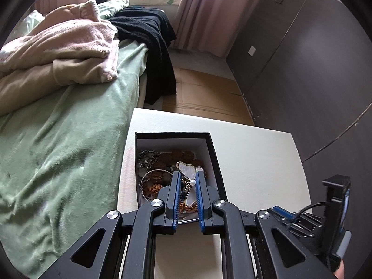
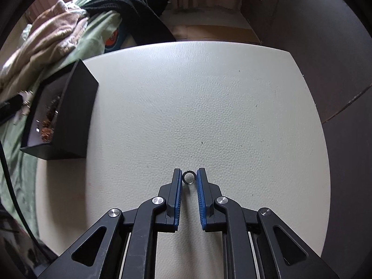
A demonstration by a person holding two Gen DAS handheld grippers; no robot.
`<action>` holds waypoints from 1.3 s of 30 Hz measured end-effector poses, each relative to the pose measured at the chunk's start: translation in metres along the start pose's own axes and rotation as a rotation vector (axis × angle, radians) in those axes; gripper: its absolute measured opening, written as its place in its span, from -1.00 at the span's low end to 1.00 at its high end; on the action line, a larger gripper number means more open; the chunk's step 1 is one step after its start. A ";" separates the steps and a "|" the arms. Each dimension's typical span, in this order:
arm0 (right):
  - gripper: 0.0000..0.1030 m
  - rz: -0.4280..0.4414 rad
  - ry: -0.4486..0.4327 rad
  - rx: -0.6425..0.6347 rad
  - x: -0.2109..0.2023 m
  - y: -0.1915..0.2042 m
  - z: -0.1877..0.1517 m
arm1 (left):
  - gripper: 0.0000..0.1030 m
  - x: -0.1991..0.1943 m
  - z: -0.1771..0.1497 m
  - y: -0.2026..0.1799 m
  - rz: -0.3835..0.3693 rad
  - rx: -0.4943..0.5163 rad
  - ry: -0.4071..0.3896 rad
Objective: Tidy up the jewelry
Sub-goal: 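Lower the butterfly into the box with the left gripper while the right gripper grasps the small ring, then carry the small ring into the box and open the right gripper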
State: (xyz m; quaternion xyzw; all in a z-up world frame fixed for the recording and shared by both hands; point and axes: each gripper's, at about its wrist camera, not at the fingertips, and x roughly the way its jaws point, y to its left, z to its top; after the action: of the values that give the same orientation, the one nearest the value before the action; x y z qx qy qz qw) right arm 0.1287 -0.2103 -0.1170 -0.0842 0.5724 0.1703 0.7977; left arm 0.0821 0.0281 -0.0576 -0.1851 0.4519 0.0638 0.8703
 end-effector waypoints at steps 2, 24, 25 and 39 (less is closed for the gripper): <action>-0.73 0.023 -0.018 0.009 -0.007 -0.001 0.001 | -0.75 0.001 0.001 0.001 0.001 -0.004 -0.002; -0.73 0.425 -0.215 0.084 -0.057 0.028 0.033 | 0.30 -0.004 0.033 0.030 -0.124 -0.094 -0.029; -0.73 0.441 -0.221 0.084 -0.057 0.031 0.035 | 0.30 -0.006 0.035 0.034 -0.125 -0.103 -0.035; -0.71 0.646 -0.246 0.088 -0.038 0.083 0.052 | 0.31 -0.026 0.039 0.066 -0.134 -0.167 -0.067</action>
State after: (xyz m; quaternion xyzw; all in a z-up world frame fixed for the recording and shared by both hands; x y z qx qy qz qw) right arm 0.1331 -0.1229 -0.0590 0.1567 0.4758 0.3981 0.7685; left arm 0.0782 0.1055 -0.0335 -0.2844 0.4022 0.0492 0.8688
